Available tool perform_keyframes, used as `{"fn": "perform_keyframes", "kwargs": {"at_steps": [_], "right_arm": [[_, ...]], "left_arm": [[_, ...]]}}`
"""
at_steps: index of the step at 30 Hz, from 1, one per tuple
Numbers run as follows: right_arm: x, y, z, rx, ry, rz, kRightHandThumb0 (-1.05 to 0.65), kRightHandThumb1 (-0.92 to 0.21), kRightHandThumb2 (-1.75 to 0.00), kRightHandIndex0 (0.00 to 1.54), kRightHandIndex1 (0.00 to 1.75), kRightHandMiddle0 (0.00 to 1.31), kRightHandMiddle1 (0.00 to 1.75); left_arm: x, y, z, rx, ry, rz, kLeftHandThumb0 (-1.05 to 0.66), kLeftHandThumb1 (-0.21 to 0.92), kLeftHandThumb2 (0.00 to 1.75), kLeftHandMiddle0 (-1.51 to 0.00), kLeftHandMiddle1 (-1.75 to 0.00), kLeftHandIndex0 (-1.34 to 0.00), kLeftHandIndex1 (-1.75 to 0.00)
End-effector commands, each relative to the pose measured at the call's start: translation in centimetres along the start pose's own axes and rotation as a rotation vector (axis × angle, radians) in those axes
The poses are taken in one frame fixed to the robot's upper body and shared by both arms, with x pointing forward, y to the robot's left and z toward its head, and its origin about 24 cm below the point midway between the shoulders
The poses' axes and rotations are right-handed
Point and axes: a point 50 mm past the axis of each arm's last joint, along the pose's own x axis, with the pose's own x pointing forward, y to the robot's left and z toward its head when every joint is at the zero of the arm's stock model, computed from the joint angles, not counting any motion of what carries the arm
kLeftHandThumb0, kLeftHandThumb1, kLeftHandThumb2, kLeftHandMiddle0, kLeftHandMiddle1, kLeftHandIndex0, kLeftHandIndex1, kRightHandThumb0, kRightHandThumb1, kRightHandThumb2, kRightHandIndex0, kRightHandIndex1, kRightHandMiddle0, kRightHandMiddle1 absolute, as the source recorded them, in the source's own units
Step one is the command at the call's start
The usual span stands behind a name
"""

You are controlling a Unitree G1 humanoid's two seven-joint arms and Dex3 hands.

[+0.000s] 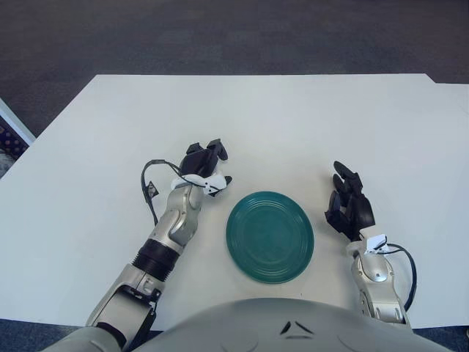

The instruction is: Put the charger into the plate.

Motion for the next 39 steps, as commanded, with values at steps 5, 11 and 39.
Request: {"fn": "perform_keyframes", "kwargs": {"at_steps": [5,11,39], "right_arm": [[-0.5,-0.1,-0.8,0.025,0.064,-0.009,-0.67,-0.92,-0.91,0.26,0.01,0.00,0.58],[-0.6,0.0,-0.7,0.014,0.068,-0.013,-0.68,-0.92,-0.91,0.26,0.01,0.00,0.57],[-1.2,1.0,0.0,0.029,0.095,-0.039,-0.70,-0.92,-0.91,0.27,0.00,0.00,0.58]], "left_arm": [[-0.7,-1.2,-1.0,-0.027,0.036,-0.023,-0.45,0.36,1.26,-1.09,-1.75,-0.57,-1.75],[-0.9,-1.0,-0.8,-0.034,0.019,-0.005,-0.44,0.41,1.19,-1.06,-1.75,-0.53,-1.75],[-5.1,6.6,5.9,0.018,-0.343,0.200,-0.44,0.41,1.19,-1.06,-1.75,-0.53,-1.75]]}}
